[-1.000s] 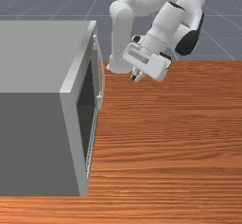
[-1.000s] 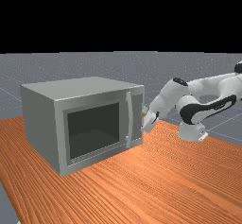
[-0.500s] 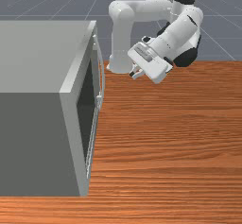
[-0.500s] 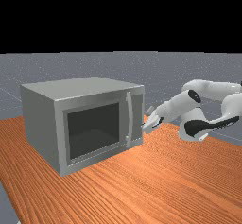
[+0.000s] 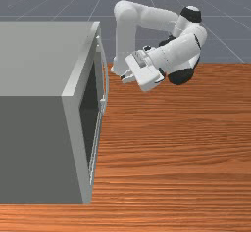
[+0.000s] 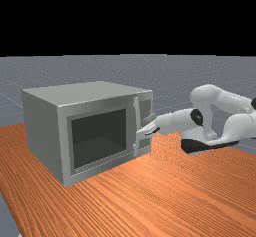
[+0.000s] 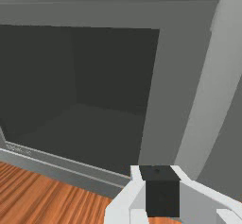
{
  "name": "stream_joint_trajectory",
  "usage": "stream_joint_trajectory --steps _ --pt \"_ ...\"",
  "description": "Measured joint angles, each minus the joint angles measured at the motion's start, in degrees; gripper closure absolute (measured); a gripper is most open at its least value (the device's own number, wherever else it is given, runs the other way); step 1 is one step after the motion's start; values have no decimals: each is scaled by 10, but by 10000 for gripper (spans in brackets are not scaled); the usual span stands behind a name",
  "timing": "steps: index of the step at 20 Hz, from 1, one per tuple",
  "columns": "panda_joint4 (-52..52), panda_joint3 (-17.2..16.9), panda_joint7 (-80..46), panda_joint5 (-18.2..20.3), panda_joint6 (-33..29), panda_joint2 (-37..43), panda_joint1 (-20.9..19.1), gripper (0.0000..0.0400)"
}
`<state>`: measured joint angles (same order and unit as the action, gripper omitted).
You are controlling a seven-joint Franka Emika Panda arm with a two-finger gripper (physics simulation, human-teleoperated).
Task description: Open the microwave
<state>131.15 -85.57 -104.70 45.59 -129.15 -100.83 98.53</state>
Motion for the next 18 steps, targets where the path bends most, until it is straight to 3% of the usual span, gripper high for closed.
stream_joint_trajectory --steps 4,6,8,9,12,14,17,18 --pt "-2 7 -37 -14 -5 -2 -10 400" --pt "-51 -9 -72 -46 67 -2 -50 400" --pt "-25 3 -85 -44 19 -2 -38 400" --pt "25 20 -46 -6 -77 -2 -1 400" --pt "-10 -25 -57 -54 -4 -2 12 400" --pt "-56 -36 -101 -123 84 -2 -1 400" --pt "-46 -23 -121 -149 81 -2 9 400" --pt "-63 -32 -133 -162 103 -2 -7 400"
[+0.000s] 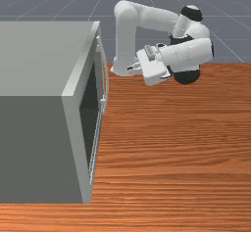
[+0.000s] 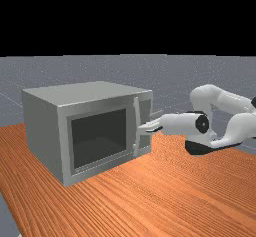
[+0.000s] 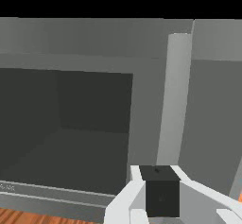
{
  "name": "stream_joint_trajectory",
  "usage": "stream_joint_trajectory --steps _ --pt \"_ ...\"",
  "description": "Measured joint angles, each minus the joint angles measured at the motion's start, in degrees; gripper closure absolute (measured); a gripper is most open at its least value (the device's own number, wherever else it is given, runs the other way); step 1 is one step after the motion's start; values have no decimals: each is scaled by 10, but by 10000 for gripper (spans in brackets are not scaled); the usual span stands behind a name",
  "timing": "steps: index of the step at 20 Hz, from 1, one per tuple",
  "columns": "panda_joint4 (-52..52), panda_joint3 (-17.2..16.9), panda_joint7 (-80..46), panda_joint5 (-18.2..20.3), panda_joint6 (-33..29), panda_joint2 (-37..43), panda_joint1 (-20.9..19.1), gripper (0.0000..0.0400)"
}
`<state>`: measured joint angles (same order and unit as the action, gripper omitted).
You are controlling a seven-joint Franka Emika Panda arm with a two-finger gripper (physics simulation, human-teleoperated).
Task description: Open the microwave
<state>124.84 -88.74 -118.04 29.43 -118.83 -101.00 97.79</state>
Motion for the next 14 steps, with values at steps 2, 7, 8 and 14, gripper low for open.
stream_joint_trajectory --steps 2,7,8,14 --pt "-1 1 -10 -19 -1 0 -5 400" --pt "-9 13 -24 -48 28 0 -21 54" --pt "0 16 -24 -46 15 0 -16 33" --pt "-15 37 -43 -71 58 0 -66 1"
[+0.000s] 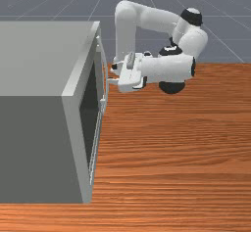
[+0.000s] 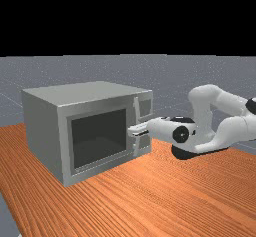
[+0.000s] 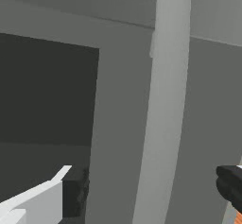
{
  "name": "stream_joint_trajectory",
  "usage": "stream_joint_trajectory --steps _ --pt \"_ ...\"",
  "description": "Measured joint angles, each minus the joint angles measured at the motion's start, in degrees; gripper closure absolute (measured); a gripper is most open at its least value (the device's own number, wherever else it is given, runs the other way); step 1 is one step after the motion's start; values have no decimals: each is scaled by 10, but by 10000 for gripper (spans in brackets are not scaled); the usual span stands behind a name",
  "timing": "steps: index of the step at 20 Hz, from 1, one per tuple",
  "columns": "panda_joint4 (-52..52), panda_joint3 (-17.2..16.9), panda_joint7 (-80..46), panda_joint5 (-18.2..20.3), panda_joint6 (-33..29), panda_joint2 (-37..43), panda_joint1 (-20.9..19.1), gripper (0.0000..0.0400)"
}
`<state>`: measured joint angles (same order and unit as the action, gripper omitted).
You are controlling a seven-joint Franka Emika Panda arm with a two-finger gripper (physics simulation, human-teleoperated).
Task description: Open the microwave
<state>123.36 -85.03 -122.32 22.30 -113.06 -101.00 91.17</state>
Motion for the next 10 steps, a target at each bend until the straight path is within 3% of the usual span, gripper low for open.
stream_joint_trajectory --steps 1,2,4,6,7,8,9,10 --pt "-7 4 -5 4 3 0 -29 0" --pt "6 9 7 12 -31 0 -32 39" --pt "0 13 12 10 -32 0 -40 123" --pt "29 17 16 19 -60 0 -20 181" --pt "62 26 25 31 -103 0 2 197" --pt "115 42 49 59 -187 13 36 209" --pt "129 48 50 59 -200 14 64 232" --pt "126 47 49 58 -196 16 83 222"
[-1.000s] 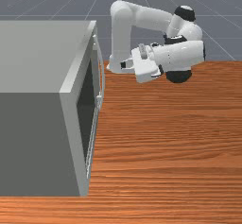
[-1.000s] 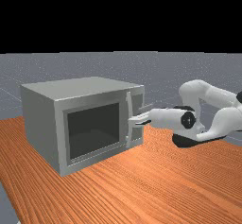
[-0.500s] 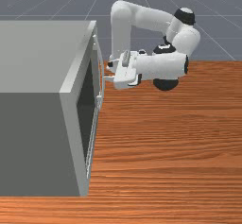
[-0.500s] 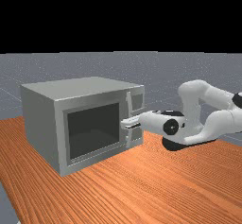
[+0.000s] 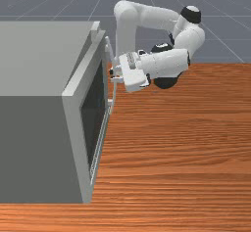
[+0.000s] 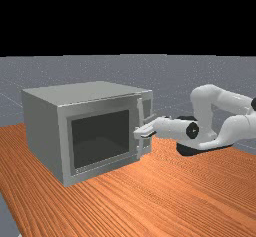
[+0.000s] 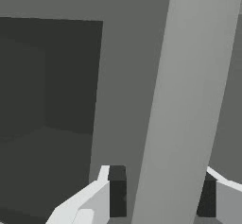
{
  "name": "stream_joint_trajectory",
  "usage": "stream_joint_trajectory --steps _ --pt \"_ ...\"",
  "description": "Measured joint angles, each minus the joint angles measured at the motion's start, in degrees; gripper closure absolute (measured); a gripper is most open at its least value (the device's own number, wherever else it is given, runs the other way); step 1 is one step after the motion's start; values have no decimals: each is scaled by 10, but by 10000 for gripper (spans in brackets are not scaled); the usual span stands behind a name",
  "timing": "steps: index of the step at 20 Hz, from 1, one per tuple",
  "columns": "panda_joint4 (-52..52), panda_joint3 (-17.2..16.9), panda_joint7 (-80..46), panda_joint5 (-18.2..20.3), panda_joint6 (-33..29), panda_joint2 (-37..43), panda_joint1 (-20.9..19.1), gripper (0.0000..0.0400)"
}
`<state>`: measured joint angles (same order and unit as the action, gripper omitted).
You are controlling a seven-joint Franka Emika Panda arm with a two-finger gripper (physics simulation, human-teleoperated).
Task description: Open the microwave
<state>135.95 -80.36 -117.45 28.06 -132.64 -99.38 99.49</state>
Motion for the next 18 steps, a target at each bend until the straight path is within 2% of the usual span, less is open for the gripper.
stream_joint_trajectory --steps 2,3,5,6,7,8,9,11,12,14,15,16,18 --pt "-26 -11 -14 -13 44 -8 12 237" --pt "-1 -2 -6 -7 0 -7 36 257" --pt "-17 -11 -19 -16 33 -11 45 213" --pt "-15 -13 -20 -17 39 -10 46 233" --pt "-5 -4 -15 -22 7 -16 64 220" --pt "-11 -11 -21 -25 26 -15 74 168" --pt "-17 -17 -26 -30 45 -16 72 152" --pt "-18 -15 -36 -23 36 -16 75 125" --pt "-18 -14 -28 -23 26 -16 76 142" --pt "-24 -20 -29 -25 30 -16 80 108" --pt "-23 -20 -29 -24 31 -16 81 119" --pt "-27 -21 -36 -22 60 -13 117 327" --pt "-38 -30 -43 -23 62 -14 140 204"
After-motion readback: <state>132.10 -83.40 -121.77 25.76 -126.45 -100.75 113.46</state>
